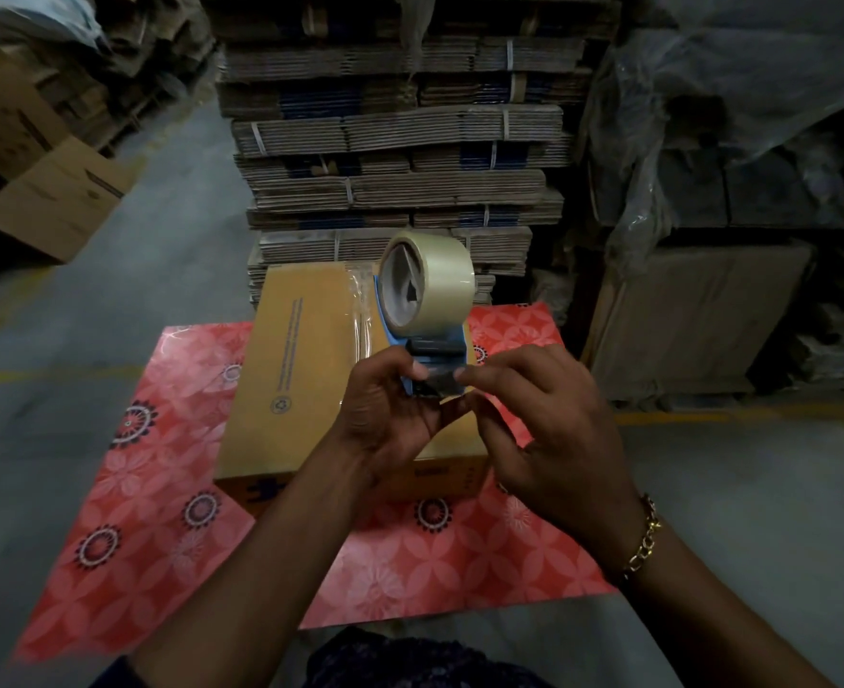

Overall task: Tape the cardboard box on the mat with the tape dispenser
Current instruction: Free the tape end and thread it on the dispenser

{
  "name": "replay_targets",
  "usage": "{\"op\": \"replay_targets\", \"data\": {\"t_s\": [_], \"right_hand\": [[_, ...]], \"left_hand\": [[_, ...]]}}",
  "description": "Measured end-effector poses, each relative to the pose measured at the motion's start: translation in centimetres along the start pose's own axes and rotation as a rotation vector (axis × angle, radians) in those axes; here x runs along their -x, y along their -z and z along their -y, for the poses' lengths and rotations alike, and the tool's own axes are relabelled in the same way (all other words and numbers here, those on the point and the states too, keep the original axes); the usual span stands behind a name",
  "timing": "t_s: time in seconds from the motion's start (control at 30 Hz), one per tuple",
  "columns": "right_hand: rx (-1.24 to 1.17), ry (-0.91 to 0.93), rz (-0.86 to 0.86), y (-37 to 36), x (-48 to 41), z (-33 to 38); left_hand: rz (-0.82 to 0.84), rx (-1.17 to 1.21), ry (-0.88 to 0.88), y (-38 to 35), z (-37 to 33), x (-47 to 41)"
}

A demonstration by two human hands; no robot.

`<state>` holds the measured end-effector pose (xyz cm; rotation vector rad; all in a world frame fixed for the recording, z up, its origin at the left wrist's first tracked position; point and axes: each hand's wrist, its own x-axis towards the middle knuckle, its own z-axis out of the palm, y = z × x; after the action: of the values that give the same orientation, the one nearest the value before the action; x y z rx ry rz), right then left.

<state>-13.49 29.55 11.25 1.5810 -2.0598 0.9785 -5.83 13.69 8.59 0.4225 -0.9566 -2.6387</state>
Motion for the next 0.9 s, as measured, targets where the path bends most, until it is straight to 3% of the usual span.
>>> {"op": "replay_targets", "data": {"t_s": [0.13,0.33,0.6,0.9], "right_hand": [[-0.052,0.013,-0.130,-0.4,0.6,0.0],[-0.468,-0.363,-0.091,-1.6,1.8,-1.4],[-0.623,-0.377,-0.086,-1.6,0.7,-0.9],[-0.800,-0.387,0.084,-1.0,-0.3,-1.5]], "left_hand": [[0.009,0.028,0.009,-0.4,-0.2,0.0],[0.119,0.114,0.023,-0.4,-0.5,0.1],[0.141,0.099,0.016,-0.4,-0.6,0.2],[0.143,0.077,0.036,-0.6,-0.6,0.6]]}}
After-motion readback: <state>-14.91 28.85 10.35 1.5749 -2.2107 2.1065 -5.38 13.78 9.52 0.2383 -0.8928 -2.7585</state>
